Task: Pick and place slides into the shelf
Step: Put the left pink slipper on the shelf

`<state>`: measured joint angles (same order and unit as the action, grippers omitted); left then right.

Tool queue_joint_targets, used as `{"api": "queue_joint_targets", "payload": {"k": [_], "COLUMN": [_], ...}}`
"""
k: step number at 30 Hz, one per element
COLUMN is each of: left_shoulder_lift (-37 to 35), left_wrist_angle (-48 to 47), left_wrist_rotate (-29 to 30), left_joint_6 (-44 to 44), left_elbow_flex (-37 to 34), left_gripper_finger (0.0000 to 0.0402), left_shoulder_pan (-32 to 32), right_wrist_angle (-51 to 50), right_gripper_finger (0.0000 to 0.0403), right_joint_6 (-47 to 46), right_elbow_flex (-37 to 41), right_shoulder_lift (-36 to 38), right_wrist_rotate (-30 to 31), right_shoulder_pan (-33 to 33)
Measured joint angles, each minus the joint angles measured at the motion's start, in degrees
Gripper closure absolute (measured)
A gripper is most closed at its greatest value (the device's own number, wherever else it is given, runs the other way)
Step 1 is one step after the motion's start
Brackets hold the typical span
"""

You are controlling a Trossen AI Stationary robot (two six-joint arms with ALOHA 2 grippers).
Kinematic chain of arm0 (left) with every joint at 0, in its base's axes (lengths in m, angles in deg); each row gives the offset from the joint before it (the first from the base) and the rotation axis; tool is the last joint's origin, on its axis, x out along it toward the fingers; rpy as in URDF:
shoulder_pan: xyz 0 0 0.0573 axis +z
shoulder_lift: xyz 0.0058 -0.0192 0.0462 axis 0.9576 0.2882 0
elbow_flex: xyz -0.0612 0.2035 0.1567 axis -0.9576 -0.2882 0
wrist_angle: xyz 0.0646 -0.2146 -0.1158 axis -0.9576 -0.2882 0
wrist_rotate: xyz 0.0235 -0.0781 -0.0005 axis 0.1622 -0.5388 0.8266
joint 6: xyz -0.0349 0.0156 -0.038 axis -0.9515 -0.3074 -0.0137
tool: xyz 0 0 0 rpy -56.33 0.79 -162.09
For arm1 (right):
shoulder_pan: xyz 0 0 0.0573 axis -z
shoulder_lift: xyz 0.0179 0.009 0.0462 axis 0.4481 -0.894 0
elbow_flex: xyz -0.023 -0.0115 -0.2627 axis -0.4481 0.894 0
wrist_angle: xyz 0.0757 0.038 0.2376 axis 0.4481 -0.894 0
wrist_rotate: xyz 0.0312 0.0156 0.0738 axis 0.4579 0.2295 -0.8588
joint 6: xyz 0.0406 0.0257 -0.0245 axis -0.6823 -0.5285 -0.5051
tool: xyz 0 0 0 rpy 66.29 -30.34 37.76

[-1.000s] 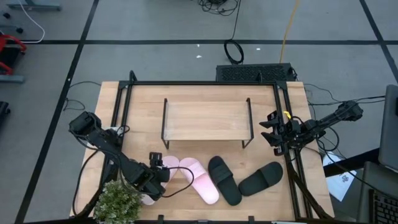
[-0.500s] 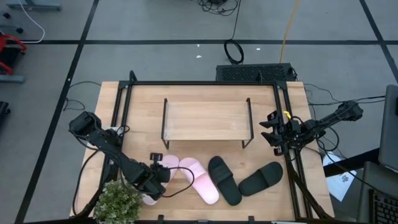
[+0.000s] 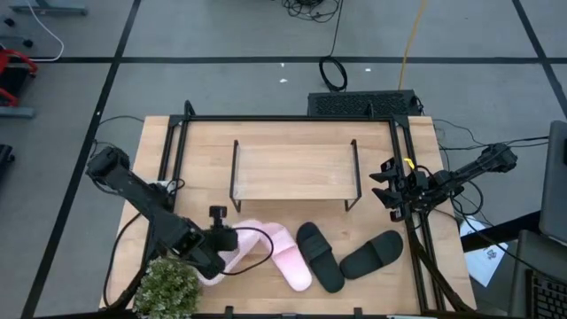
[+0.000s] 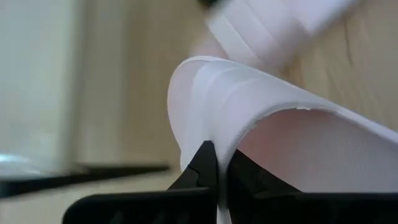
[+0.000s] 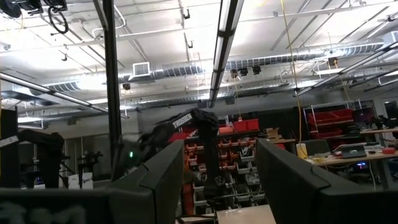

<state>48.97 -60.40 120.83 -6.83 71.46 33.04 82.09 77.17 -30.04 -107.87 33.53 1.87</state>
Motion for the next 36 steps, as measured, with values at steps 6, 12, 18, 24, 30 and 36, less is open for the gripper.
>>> {"api": "queue_joint_targets", "payload": {"k": [6, 12, 18, 24, 30, 36], "left_shoulder_lift": [-5.6, -8.4, -7.8, -6.4, -2.0, 4.1], "left_wrist_angle": [0.1, 0.6, 8.2, 19.4, 21.7, 21.4], "left_wrist_rotate": [13.7, 28.7, 30.8, 31.3, 33.2, 33.9], "left_joint_6": [6.2, 9.5, 12.2, 18.8, 23.3, 29.7], "left_elbow_flex": [4.2, 6.9, 8.6, 8.7, 8.6, 13.8], "left_gripper_finger": [0.04, 0.0401, 0.0401, 0.0401, 0.0401, 0.0401], "left_shoulder_pan": [0.0, 1.8, 9.6, 18.6, 24.5, 27.4], "right_wrist_angle": [0.0, 0.0, 0.1, 0.3, 0.5, 0.5], "right_gripper_finger": [0.0213, 0.0213, 0.0213, 0.0213, 0.0213, 0.0213], "right_joint_6": [0.0, 0.0, 0.0, 0.0, 0.1, 2.0], "right_elbow_flex": [0.0, 0.0, 0.0, 0.0, 0.0, 0.0], "right_shoulder_lift": [-0.8, -2.1, -2.5, -2.5, -2.5, -2.5], "right_wrist_rotate": [0.0, 0.0, 0.0, 0.0, 0.0, 0.0], "right_shoulder_pan": [0.0, 0.0, 0.0, 0.0, 0.0, 0.0]}}
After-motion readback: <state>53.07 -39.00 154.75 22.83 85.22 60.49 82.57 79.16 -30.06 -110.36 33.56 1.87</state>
